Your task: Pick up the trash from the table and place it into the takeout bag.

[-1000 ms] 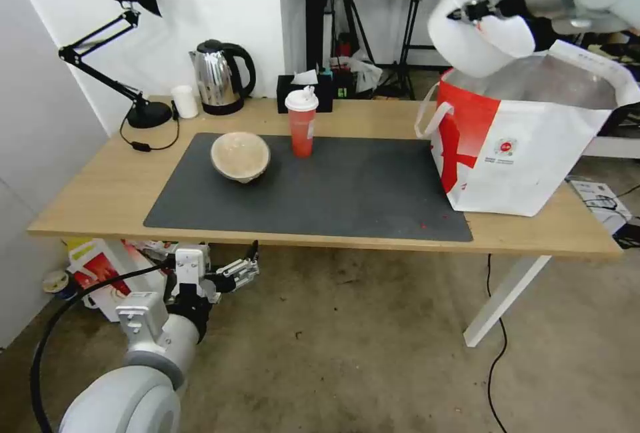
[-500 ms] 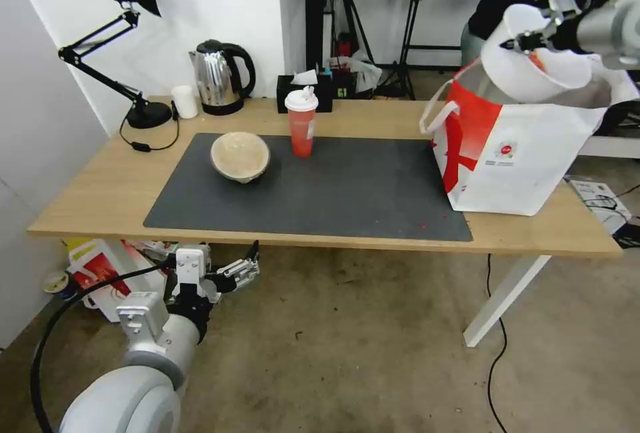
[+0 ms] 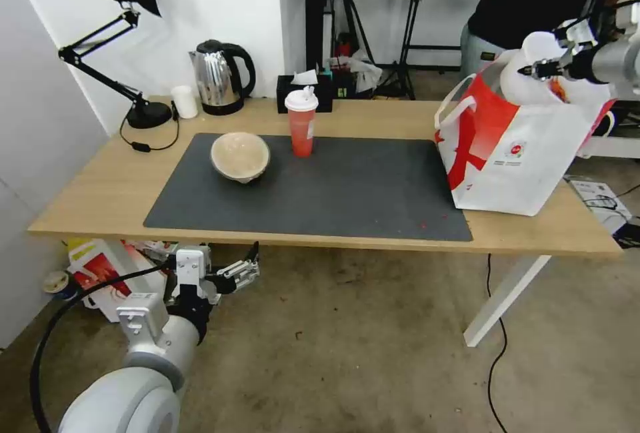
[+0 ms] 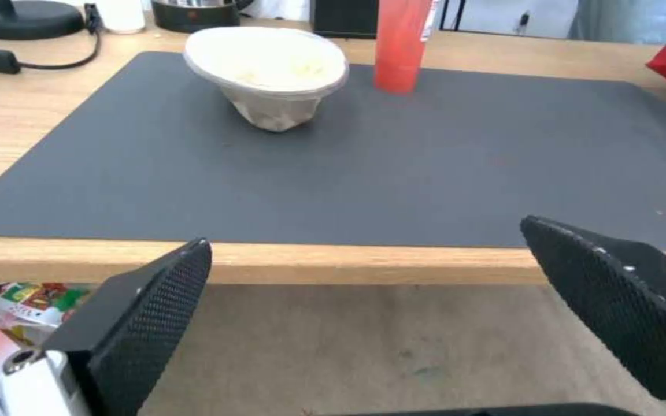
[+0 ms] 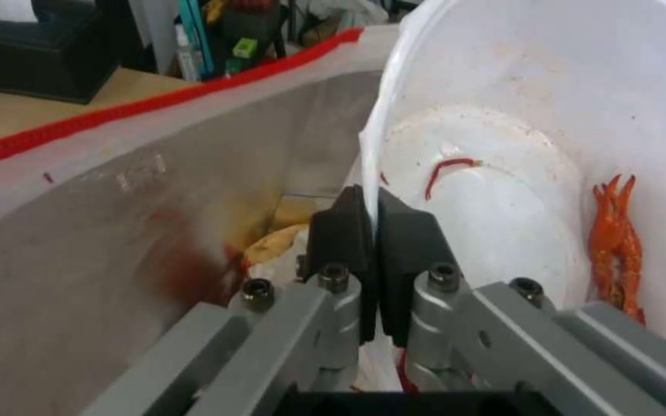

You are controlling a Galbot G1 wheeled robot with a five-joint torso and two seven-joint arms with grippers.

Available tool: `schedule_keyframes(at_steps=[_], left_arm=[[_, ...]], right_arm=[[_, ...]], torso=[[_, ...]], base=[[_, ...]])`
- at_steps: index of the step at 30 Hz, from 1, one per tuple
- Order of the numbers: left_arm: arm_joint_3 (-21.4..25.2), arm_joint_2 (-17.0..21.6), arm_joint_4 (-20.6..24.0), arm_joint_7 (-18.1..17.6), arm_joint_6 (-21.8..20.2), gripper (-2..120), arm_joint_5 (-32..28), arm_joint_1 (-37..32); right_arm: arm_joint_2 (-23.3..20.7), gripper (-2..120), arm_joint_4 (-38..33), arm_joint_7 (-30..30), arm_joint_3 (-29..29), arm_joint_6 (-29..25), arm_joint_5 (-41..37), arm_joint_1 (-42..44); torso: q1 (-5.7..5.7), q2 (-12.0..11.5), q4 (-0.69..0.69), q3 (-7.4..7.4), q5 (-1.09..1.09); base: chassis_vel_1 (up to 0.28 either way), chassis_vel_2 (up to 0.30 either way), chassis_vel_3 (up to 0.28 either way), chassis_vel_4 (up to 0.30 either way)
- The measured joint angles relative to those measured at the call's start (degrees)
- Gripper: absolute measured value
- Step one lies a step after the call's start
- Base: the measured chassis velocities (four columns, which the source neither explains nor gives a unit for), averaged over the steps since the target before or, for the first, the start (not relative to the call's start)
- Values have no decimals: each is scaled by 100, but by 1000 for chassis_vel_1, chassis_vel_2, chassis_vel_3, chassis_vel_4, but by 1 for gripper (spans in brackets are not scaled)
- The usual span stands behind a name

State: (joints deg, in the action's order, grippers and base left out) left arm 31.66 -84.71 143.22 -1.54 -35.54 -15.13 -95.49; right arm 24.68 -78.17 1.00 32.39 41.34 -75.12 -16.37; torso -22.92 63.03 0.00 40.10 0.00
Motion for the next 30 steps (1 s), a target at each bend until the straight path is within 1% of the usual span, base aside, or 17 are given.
schedule_keyframes(at_steps=[14,16,18,19,20,24,25,26,29,30], left_arm=[[-2,-39,2,-3,0,100,26,-23],[-1,-46,2,-4,0,100,27,-26],[-3,-52,3,-4,0,100,30,-26],[-4,-55,4,-5,0,100,30,-24],[-4,-55,4,-5,0,100,30,-24],[-17,-73,4,-5,-1,100,37,-16],[-17,-73,4,-5,-1,100,37,-16],[-19,-77,4,-5,-1,100,38,-16],[-21,-79,4,-5,-2,100,40,-12],[-21,-79,4,-5,-2,100,40,-12]], right_arm=[[8,0,-136,-85,-108,0,-20,85],[19,2,-179,-124,-128,0,-34,85],[26,11,-258,-154,-154,0,-95,85],[30,14,-302,-164,-166,0,-146,85],[30,14,-302,-164,-166,0,-146,85],[50,34,-454,-189,-243,-3,-360,82],[50,34,-454,-189,-243,-3,-360,82],[51,37,-482,-188,-244,-3,-399,76],[59,52,-553,-177,-245,-3,-464,47],[59,52,-553,-177,-245,-3,-464,47]], torso=[[0,0,0,0,1],[0,0,0,0,0],[0,0,0,0,0],[0,0,0,0,0],[0,0,0,0,0],[0,0,0,0,0],[0,0,0,0,0],[0,0,0,0,0],[0,0,0,0,0],[0,0,0,0,0]], base=[[0,0,0,0],[0,0,0,0],[0,0,0,0],[0,0,0,0],[0,0,0,0],[0,0,0,0],[0,0,0,0],[0,0,0,0],[0,0,0,0],[0,0,0,0]])
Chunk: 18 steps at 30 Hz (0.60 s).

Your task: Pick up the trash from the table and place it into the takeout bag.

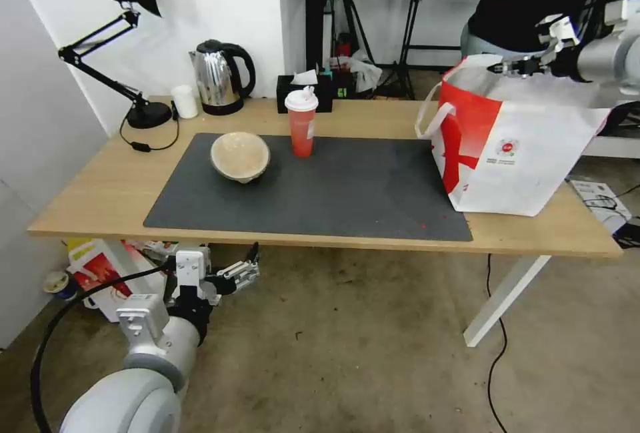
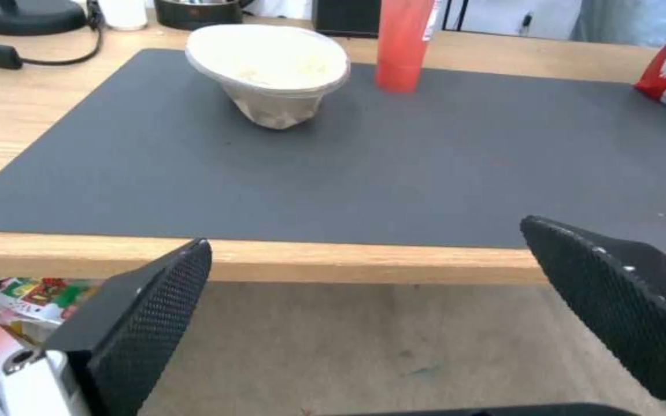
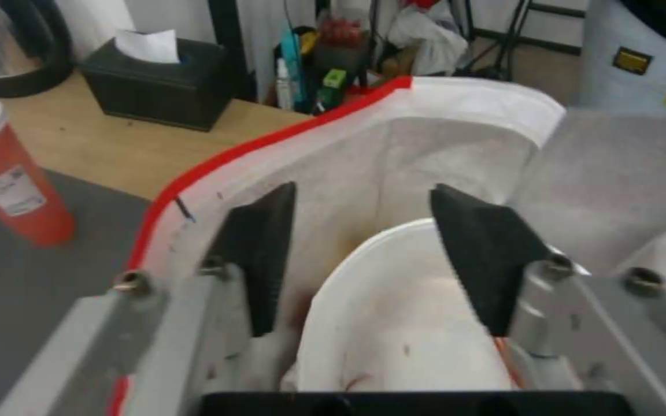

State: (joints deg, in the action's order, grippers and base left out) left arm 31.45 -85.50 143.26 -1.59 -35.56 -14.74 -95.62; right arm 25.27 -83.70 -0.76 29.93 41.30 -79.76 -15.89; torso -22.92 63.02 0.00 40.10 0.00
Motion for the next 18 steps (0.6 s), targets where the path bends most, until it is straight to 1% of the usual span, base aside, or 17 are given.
schedule_keyframes(at_steps=[2,4,5,6,8,9,12,13,17,18], left_arm=[[0,0,0,0,-1,100,0,3],[0,0,0,0,-2,100,0,4],[0,0,0,0,-2,100,0,4],[-1,0,0,0,-2,100,0,5],[-4,1,0,0,-3,100,0,11],[-4,1,0,0,-3,100,0,11],[-13,0,0,0,-5,100,0,22],[-14,-2,0,0,-5,100,0,23],[-8,5,0,0,-5,100,0,20],[7,17,0,0,-5,100,-1,14]], right_arm=[[16,60,-17,11,1,0,-5,-23],[28,69,-18,23,8,0,-7,-45],[28,69,-18,23,8,0,-7,-45],[33,73,-18,33,15,0,-7,-52],[39,85,-13,51,27,0,-7,-65],[39,85,-13,51,27,0,-7,-65],[53,97,-11,61,28,-1,-11,-84],[64,99,-10,64,22,-2,-16,-96],[91,100,-10,78,-32,-2,-49,-123],[110,100,-17,112,-121,-2,-96,-122]], torso=[[0,0,0,0,0],[0,0,0,0,0],[0,0,0,0,0],[0,0,0,0,0],[0,0,0,0,0],[0,0,0,0,0],[0,0,0,0,1],[0,0,0,0,1],[0,0,0,0,1],[0,0,0,0,1]], base=[[0,0,0,0],[0,0,0,0],[0,0,0,0],[0,0,0,0],[0,0,0,0],[0,0,0,0],[0,0,0,0],[0,0,0,0],[0,0,0,0],[0,0,0,0]])
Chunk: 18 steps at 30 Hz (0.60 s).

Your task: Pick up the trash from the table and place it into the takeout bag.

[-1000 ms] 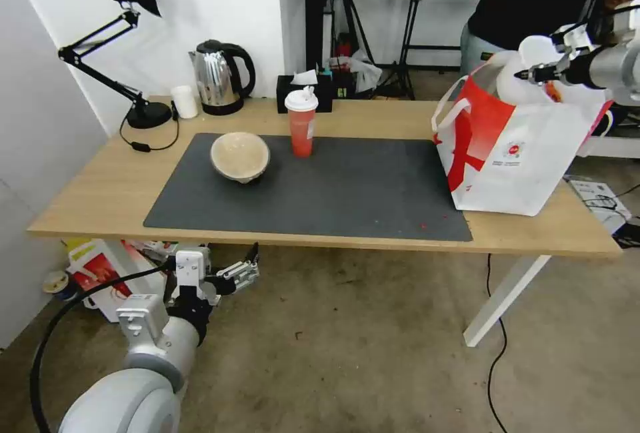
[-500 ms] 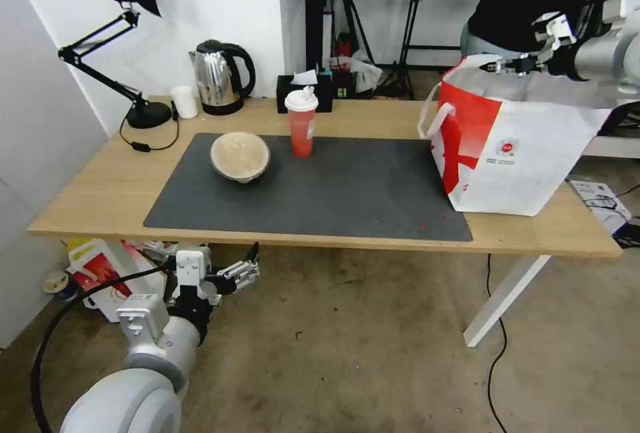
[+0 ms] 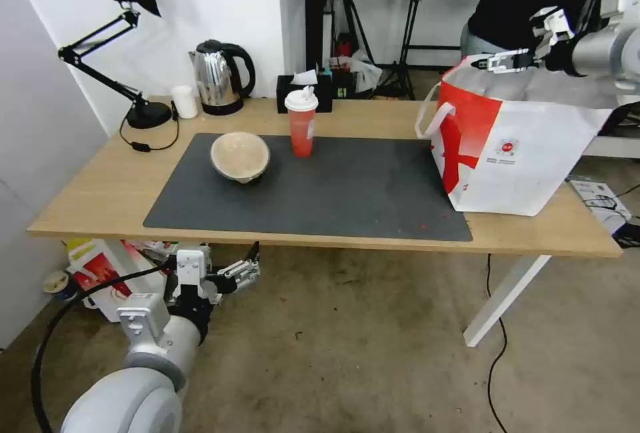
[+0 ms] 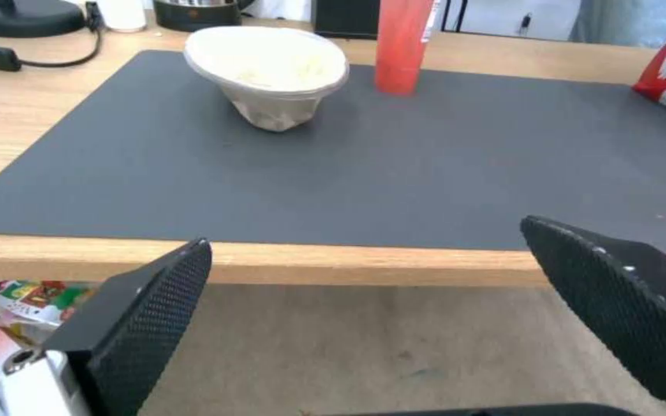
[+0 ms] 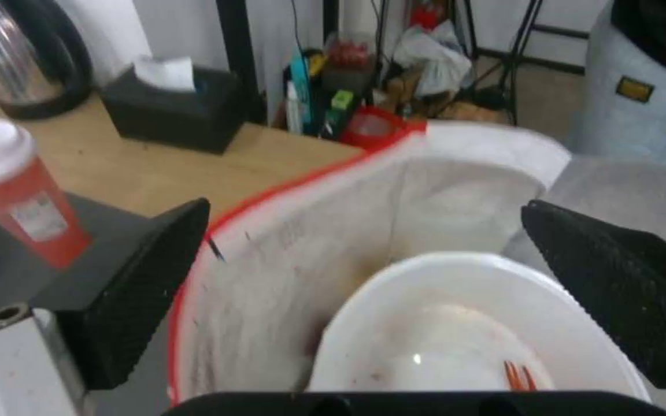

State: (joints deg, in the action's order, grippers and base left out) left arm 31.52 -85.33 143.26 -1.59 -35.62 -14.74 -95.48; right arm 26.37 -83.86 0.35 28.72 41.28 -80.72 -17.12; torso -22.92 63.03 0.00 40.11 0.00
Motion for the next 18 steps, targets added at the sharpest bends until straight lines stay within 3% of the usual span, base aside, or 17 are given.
schedule_keyframes(at_steps=[8,15,18], left_arm=[[23,15,0,1,0,100,-6,-14],[16,-5,0,3,0,100,-7,-18],[12,2,0,3,0,100,-5,-7]], right_arm=[[54,100,-92,138,-382,-12,-184,107],[155,100,-399,292,-1310,-357,-437,651],[128,100,-1261,481,-2415,-1389,-471,1860]], torso=[[0,0,0,0,-1],[0,0,0,0,-3],[0,0,-1,0,2]], base=[[0,0,0,0],[0,0,0,0],[0,0,0,0]])
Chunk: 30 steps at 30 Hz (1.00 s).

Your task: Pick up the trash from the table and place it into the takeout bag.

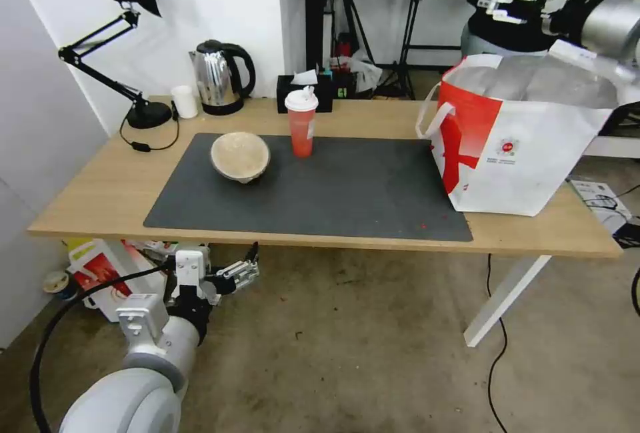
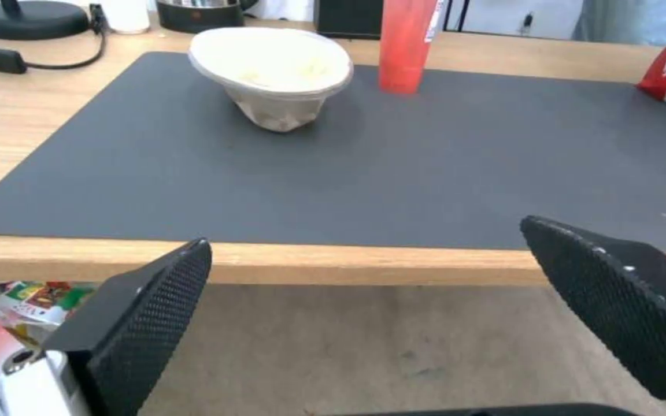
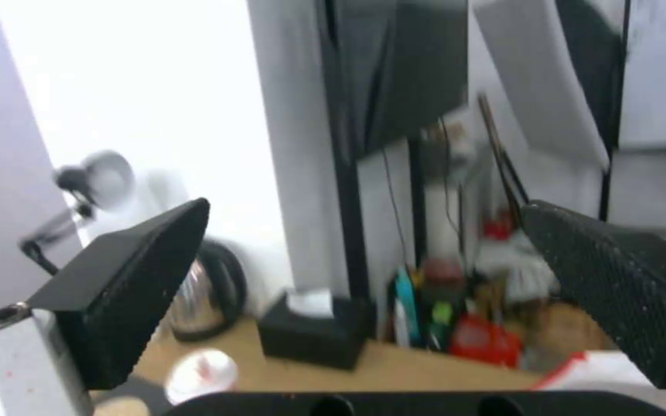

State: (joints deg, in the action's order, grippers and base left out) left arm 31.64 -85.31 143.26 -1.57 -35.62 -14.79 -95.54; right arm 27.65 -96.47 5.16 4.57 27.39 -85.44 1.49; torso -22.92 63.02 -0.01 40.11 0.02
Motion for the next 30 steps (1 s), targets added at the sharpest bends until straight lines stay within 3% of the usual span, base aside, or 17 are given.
schedule_keyframes(at_steps=[1,5,6,10,13,18,22,30], left_arm=[[0,0,0,0,0,100,0,0],[20,20,-1,0,2,100,1,-8],[20,20,-1,0,2,100,1,-8],[71,-19,-1,0,12,100,0,-78],[102,-67,-1,-4,15,100,6,-122],[103,-120,-1,-11,17,100,28,-144],[95,-142,-2,-13,26,100,52,-154],[108,-186,-2,-15,28,100,53,-145]], right_arm=[[0,100,0,0,0,0,0,0],[-193,100,-1641,521,-1229,-1665,336,2039],[-193,100,-1641,521,-1229,-1665,336,2039],[-4,100,-2857,1414,-1483,-2617,1303,3288],[203,100,-3138,1671,-1423,-2881,1776,3614],[473,100,-3407,1882,-1352,-3280,2450,4219],[791,100,-3674,2031,-1380,-3800,3549,4978],[1254,100,-4050,2280,-1515,-4182,5166,6502]], torso=[[0,0,0,0,0],[0,0,3,0,1],[0,0,3,0,1],[1,1,3,-1,-4],[0,0,-2,-1,-3],[1,1,1,-1,-2],[0,0,0,0,-4],[0,0,2,0,-2]], base=[[0,0,0,0],[0,0,0,0],[0,0,0,0],[0,0,0,0],[0,0,0,0],[0,0,0,0],[0,0,0,0],[0,0,0,0]])
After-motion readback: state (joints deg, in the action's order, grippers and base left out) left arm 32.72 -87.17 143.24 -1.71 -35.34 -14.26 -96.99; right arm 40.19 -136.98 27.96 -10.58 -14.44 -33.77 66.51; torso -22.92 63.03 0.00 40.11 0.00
